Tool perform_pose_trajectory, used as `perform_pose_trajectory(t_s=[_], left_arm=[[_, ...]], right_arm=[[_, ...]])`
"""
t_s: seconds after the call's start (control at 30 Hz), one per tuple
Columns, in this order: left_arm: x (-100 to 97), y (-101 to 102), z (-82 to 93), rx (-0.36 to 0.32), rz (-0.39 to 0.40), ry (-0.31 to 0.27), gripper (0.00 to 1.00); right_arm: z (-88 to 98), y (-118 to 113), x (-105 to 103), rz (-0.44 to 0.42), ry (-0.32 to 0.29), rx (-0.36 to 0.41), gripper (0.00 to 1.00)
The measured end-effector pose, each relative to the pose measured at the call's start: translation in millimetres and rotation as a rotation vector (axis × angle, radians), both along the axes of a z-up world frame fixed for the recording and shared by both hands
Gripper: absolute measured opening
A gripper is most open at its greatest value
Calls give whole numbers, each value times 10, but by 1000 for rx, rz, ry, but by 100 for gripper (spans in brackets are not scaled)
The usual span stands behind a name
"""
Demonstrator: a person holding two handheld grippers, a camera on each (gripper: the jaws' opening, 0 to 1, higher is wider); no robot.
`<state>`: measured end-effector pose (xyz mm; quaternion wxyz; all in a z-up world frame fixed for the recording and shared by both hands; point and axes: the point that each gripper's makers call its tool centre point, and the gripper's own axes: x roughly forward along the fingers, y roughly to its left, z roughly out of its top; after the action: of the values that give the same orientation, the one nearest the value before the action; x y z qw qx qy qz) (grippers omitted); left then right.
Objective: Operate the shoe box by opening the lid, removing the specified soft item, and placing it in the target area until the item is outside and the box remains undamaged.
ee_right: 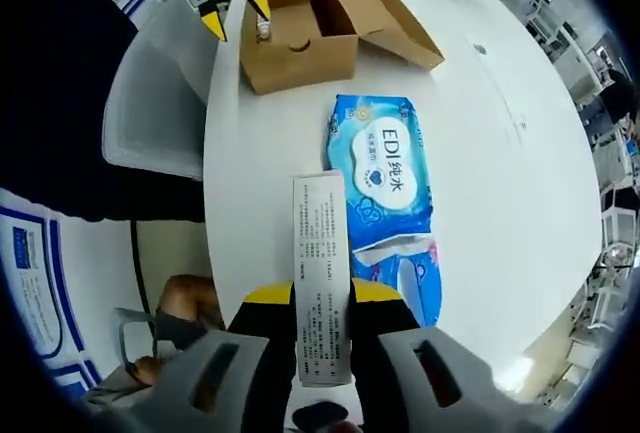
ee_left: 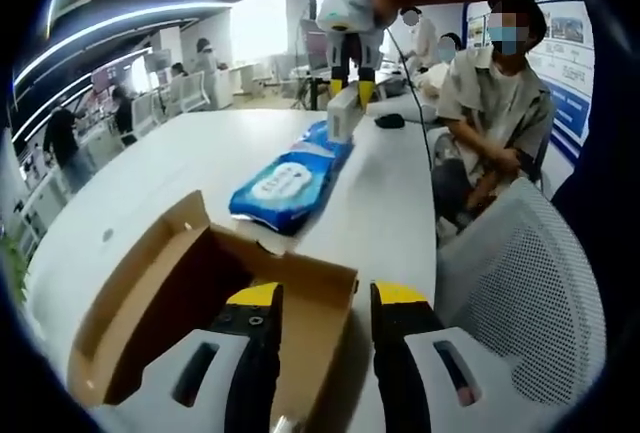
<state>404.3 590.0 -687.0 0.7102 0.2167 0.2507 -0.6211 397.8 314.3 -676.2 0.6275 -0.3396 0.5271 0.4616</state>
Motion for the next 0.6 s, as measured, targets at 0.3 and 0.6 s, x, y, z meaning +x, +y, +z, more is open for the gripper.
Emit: perform_pose_trajectory(t_s=[0.3, 0.6], left_arm=[[20, -151, 23, 12, 12, -8, 33], [61, -385, 47, 27, 21, -3, 33]], right_arm=[[25, -223, 178, 10, -5, 2, 17], [-39, -400, 452, 38, -13, 12, 17]])
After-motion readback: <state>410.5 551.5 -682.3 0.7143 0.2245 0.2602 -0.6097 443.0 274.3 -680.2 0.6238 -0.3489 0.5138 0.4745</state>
